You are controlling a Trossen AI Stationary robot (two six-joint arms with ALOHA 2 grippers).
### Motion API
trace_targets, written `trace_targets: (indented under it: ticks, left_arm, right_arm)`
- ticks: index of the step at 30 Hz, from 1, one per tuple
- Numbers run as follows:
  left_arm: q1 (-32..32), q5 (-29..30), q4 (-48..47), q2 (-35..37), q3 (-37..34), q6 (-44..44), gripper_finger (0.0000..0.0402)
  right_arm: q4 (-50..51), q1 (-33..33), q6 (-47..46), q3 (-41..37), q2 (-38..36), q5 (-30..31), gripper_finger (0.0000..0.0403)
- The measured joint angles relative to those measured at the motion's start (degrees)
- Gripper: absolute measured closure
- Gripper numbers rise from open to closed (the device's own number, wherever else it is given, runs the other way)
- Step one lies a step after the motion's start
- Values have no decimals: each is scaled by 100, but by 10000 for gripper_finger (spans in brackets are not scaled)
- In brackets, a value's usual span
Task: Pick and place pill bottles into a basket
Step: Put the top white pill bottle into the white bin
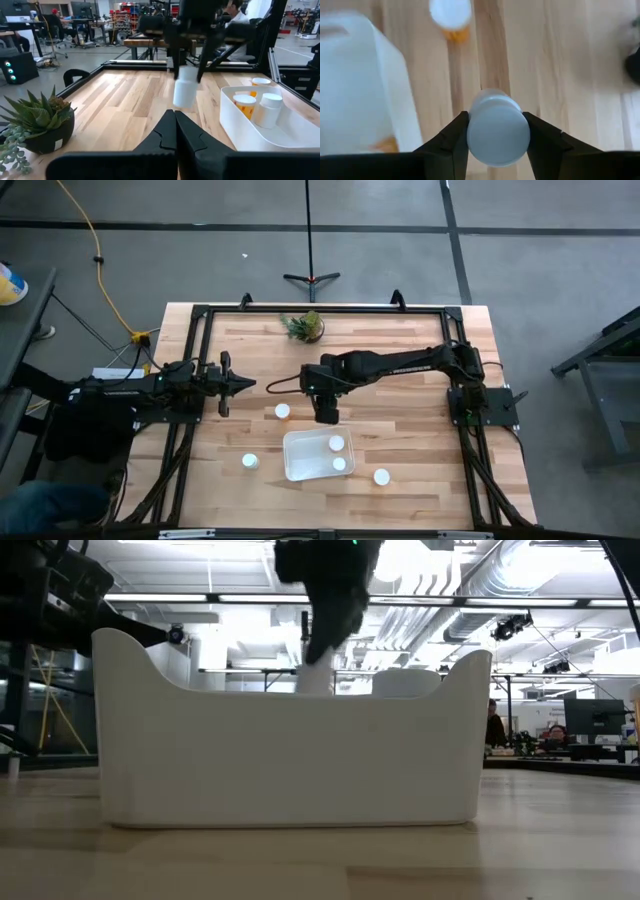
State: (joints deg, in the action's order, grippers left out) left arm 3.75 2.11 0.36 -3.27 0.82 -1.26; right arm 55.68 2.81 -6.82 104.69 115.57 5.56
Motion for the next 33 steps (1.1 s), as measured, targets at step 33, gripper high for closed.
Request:
trace_targets:
  ticks: [33]
  left_arm:
    - [0,48,7,0,2,24,375]
  right_arm:
    - [-264,1475,-1118,690,0,344,256]
